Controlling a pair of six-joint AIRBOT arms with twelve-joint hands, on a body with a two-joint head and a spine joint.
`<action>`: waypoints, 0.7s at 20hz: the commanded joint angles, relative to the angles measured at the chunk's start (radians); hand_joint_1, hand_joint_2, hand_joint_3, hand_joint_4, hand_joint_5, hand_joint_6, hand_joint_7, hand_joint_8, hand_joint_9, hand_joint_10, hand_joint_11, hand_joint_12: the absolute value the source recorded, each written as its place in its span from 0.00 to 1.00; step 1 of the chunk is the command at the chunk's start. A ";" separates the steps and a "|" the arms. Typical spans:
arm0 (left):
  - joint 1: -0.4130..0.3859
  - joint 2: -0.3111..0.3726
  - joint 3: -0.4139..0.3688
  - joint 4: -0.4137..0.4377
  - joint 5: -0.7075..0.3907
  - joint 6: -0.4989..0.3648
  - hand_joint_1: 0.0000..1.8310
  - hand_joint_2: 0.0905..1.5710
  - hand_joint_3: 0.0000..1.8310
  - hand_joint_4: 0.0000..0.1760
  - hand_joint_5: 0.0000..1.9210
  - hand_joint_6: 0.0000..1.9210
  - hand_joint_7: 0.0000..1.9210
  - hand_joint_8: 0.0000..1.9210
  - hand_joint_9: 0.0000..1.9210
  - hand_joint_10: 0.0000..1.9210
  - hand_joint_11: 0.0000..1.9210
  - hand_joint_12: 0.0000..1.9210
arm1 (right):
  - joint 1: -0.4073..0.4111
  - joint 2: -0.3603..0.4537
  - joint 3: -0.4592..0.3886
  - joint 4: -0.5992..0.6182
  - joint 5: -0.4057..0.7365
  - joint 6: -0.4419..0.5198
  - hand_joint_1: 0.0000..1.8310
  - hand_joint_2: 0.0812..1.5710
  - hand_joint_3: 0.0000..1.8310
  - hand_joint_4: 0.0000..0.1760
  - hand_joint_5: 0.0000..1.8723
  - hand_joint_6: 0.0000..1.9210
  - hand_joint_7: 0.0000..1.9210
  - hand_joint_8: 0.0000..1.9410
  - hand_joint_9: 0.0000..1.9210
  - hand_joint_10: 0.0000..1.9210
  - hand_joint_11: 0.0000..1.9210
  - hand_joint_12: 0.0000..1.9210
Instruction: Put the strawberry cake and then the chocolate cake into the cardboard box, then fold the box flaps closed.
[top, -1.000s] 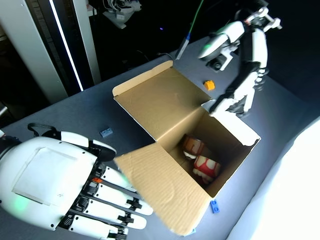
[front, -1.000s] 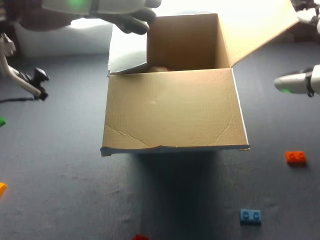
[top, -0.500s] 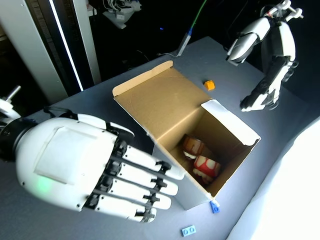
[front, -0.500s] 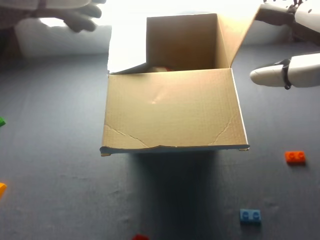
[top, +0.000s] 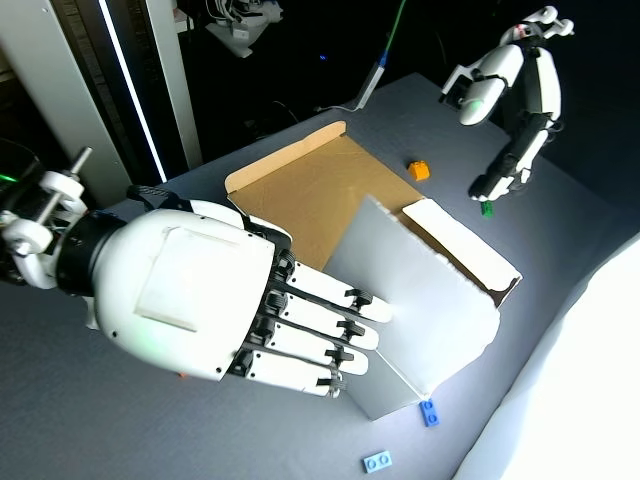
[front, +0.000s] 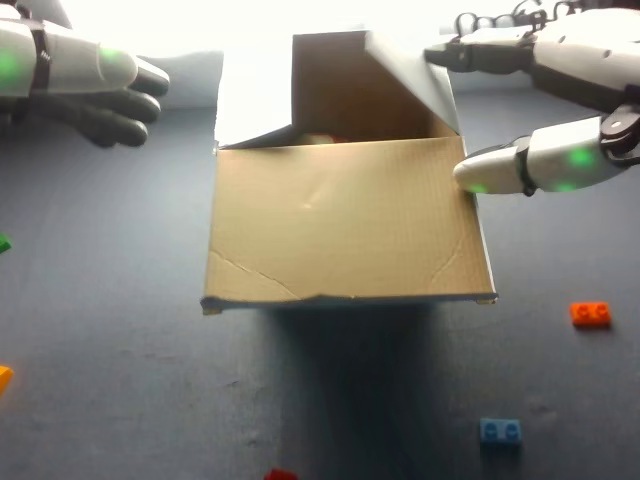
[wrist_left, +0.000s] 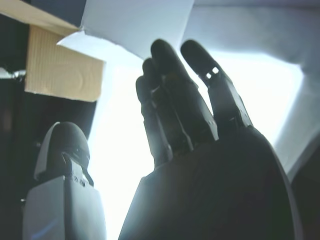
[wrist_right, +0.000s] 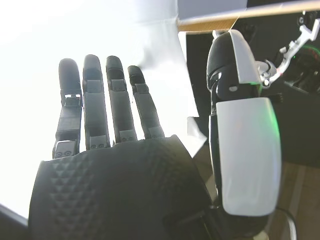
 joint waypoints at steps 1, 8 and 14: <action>0.002 0.018 -0.005 -0.037 0.000 -0.014 0.28 0.69 0.00 0.00 0.32 0.00 0.37 0.00 0.39 0.00 0.12 0.61 | 0.014 0.006 0.008 0.002 0.117 0.009 0.30 0.67 0.00 0.00 0.10 0.00 0.14 0.00 0.18 0.02 0.00 0.61; 0.105 0.068 -0.062 -0.049 -0.028 -0.029 0.32 0.68 0.00 0.00 0.31 0.00 0.36 0.00 0.40 0.00 0.12 0.63 | 0.007 -0.045 0.053 0.002 0.114 0.007 0.31 0.67 0.00 0.00 0.11 0.00 0.13 0.00 0.16 0.01 0.00 0.59; 0.114 0.073 -0.069 -0.051 -0.077 -0.038 0.32 0.67 0.00 0.03 0.31 0.00 0.36 0.00 0.40 0.00 0.12 0.65 | -0.011 -0.060 0.069 0.002 0.082 0.007 0.21 0.70 0.01 0.00 0.11 0.00 0.14 0.00 0.17 0.02 0.00 0.61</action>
